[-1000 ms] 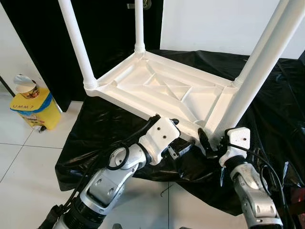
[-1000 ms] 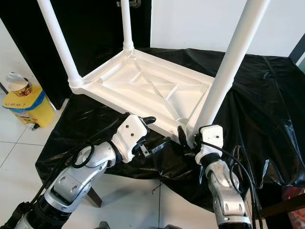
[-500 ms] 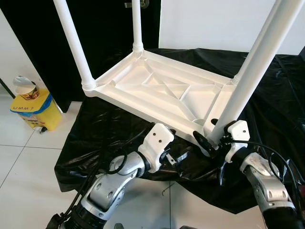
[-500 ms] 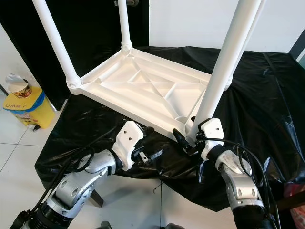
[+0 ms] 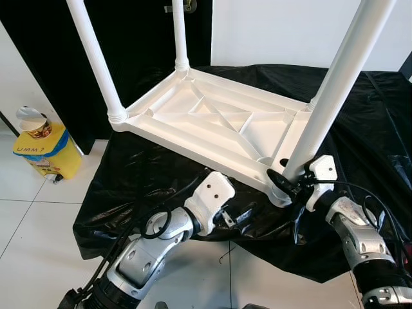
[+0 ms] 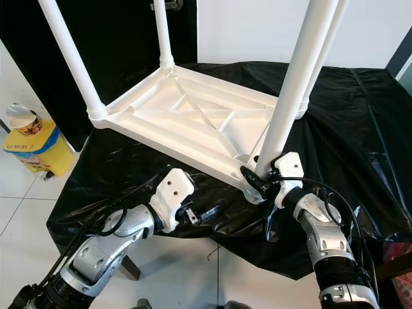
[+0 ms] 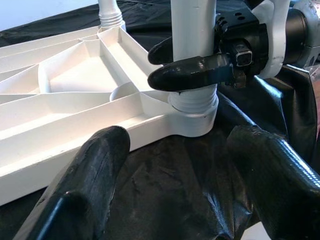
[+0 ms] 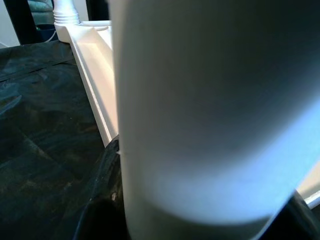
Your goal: Building children table
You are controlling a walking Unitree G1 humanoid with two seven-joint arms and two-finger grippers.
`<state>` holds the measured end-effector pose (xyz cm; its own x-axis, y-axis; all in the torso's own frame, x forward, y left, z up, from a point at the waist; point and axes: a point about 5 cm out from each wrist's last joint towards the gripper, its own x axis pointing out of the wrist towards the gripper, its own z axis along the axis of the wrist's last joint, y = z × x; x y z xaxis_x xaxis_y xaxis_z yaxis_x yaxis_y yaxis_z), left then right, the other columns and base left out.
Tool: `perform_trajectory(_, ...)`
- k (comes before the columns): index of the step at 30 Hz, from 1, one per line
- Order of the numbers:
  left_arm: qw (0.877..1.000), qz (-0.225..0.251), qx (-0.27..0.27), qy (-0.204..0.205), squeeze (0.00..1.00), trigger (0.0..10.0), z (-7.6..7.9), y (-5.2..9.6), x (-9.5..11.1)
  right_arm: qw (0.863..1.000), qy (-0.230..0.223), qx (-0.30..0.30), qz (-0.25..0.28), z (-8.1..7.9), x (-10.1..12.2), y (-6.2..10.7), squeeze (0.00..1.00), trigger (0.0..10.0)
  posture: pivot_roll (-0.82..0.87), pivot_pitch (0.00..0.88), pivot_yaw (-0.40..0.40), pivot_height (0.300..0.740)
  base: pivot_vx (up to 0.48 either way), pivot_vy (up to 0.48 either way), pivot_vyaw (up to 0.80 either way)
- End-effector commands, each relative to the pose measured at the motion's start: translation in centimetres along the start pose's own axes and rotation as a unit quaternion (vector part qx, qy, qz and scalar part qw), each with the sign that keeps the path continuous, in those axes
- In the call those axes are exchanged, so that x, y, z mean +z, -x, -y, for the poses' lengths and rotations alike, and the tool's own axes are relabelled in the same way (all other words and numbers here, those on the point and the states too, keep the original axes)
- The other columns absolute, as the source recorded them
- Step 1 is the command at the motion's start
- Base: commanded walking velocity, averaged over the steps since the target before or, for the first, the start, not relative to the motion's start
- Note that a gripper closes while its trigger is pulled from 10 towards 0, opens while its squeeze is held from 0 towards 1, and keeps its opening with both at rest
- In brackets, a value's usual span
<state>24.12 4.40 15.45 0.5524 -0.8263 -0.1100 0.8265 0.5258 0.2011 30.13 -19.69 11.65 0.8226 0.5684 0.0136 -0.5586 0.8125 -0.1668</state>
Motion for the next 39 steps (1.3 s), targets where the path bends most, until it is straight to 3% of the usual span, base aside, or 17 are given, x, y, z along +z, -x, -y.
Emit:
perform_trajectory(1,0.998,0.004,-0.056,-0.002,0.00,10.0,0.7,0.0,0.0,0.999,0.003,0.018,-0.030,-0.8,-1.1,-0.3,0.00,0.9,0.05,0.051,-0.034,0.740,0.000,0.000,0.00)
perform_trajectory(2,0.999,0.000,-0.048,-0.011,0.00,10.0,0.6,-0.1,-0.1,0.999,0.001,0.013,-0.032,-0.7,-1.2,-0.3,0.00,10.0,0.05,0.049,-0.037,0.740,0.000,0.000,0.00)
perform_trajectory(10,1.000,-0.015,-0.012,-0.024,0.00,10.0,0.3,-0.3,-0.8,0.999,-0.017,-0.027,-0.041,-0.6,-1.9,-0.8,0.00,10.0,0.06,0.049,-0.056,0.740,0.000,0.000,0.00)
perform_trajectory(17,0.998,-0.039,0.013,-0.054,0.00,10.0,0.2,-0.8,-1.5,0.993,-0.017,-0.106,-0.057,-0.6,-2.6,-0.8,0.00,10.0,0.05,0.050,-0.055,0.740,0.000,0.000,0.00)
perform_trajectory(19,0.998,-0.043,-0.010,-0.035,0.00,10.0,0.5,-1.0,-1.7,0.987,-0.035,-0.148,-0.059,-1.2,-3.1,-0.6,0.00,10.0,0.03,0.048,-0.052,0.740,0.000,0.000,0.00)
perform_trajectory(28,0.999,-0.032,-0.029,-0.013,0.00,10.0,0.7,-1.1,-1.5,0.973,-0.066,-0.213,-0.062,-2.7,-3.7,-0.2,0.00,10.0,0.01,0.051,-0.051,0.740,0.000,0.000,0.00)
perform_trajectory(34,0.999,-0.020,-0.050,-0.003,0.00,10.0,1.2,-1.3,-1.4,0.948,-0.080,-0.304,-0.054,-3.7,-3.7,-0.1,0.00,10.0,0.00,0.048,-0.054,0.740,0.000,0.000,0.00)
perform_trajectory(36,0.999,-0.020,-0.050,-0.003,0.00,10.0,1.2,-1.3,-1.4,0.948,-0.080,-0.304,-0.054,-3.7,-3.7,-0.1,0.00,10.0,0.00,0.048,-0.054,0.740,0.000,0.000,0.00)
perform_trajectory(37,0.998,-0.017,-0.052,-0.001,0.00,10.0,1.1,-1.4,-1.2,0.942,-0.097,-0.318,-0.051,-4.9,-3.6,-0.5,0.00,10.0,0.01,0.049,-0.057,0.740,0.000,0.000,0.00)
perform_trajectory(39,0.998,-0.016,-0.053,0.000,0.00,10.0,1.0,-1.4,-1.2,0.942,-0.101,-0.317,-0.050,-5.4,-3.5,-0.6,0.00,10.0,0.01,0.049,-0.057,0.740,0.000,0.000,0.00)
